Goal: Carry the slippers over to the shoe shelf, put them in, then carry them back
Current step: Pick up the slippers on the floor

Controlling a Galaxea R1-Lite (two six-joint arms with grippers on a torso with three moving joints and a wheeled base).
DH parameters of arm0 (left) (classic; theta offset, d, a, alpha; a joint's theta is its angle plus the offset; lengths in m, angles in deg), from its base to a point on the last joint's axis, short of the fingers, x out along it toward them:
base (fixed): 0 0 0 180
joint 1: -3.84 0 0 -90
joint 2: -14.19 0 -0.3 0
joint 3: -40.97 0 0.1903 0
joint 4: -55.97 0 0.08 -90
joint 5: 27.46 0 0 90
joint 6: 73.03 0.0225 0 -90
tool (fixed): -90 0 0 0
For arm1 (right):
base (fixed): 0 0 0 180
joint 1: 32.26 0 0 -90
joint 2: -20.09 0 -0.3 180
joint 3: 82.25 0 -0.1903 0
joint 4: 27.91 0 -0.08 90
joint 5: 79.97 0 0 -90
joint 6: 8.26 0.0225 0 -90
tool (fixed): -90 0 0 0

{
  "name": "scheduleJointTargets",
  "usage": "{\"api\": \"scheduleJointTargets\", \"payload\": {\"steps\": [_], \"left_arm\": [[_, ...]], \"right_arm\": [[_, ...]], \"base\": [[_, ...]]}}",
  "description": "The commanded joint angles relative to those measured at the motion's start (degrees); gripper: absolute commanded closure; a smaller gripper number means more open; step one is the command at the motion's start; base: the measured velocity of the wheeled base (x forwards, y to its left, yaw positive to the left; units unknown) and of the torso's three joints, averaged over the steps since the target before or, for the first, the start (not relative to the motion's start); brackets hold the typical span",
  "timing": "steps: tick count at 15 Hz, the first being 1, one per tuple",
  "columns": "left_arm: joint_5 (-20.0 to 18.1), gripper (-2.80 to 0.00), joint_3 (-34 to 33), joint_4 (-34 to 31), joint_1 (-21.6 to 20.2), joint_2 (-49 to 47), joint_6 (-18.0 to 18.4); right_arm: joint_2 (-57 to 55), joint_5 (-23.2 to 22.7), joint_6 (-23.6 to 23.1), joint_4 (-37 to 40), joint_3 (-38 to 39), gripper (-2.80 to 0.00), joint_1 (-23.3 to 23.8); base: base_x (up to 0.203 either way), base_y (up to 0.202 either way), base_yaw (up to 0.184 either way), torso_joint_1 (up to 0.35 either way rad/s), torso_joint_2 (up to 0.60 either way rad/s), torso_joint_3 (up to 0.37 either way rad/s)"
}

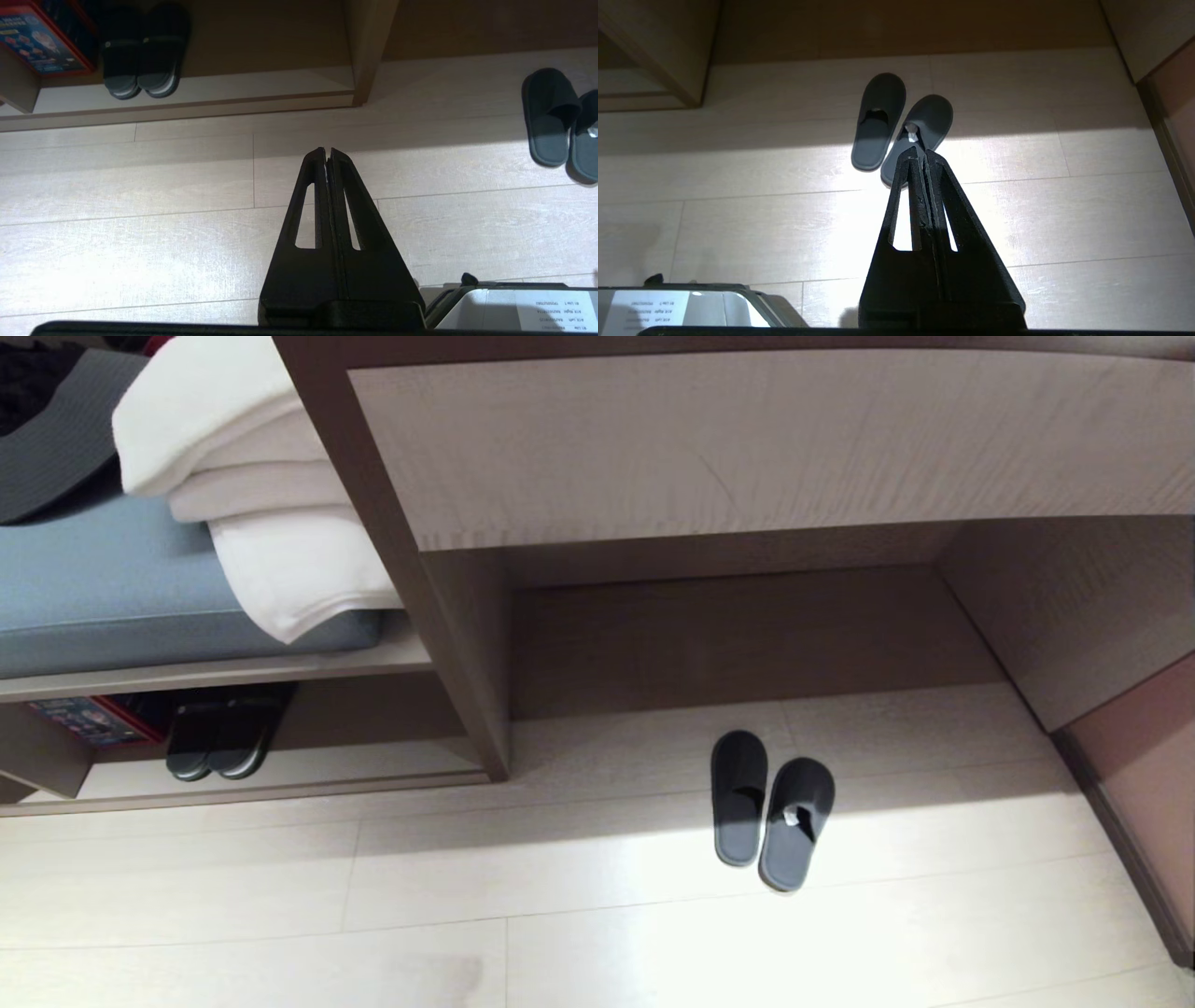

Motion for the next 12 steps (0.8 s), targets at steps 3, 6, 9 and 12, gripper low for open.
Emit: {"api": "scheduleJointTargets", "payload": {"steps": [3,6,9,12], "left_arm": [[0.0,0.00,0.0,0.0,0.0,-0.1,0.0],[0.0,0.00,0.0,0.0,-0.1,0.0,0.0],[0.0,0.00,0.0,0.0,0.0,0.0,0.0],[0.0,0.00,0.0,0.0,0.0,0.0,-0.1]], "right_arm": [[0.0,0.0,0.0,0.0,0.1,0.00,0.0],[0.0,0.0,0.0,0.0,0.1,0.00,0.0],[0.0,0.0,0.0,0.0,0.1,0.00,0.0],[0.0,0.0,-0.1,0.0,0.1,0.00,0.0]], "base": [[0.000,0.000,0.000,0.002,0.00,-0.196],[0.000,0.000,0.000,-0.002,0.00,-0.199],[0.000,0.000,0.000,0.004,0.00,-0.198],[0.000,0.000,0.000,0.001,0.00,-0.198]]}}
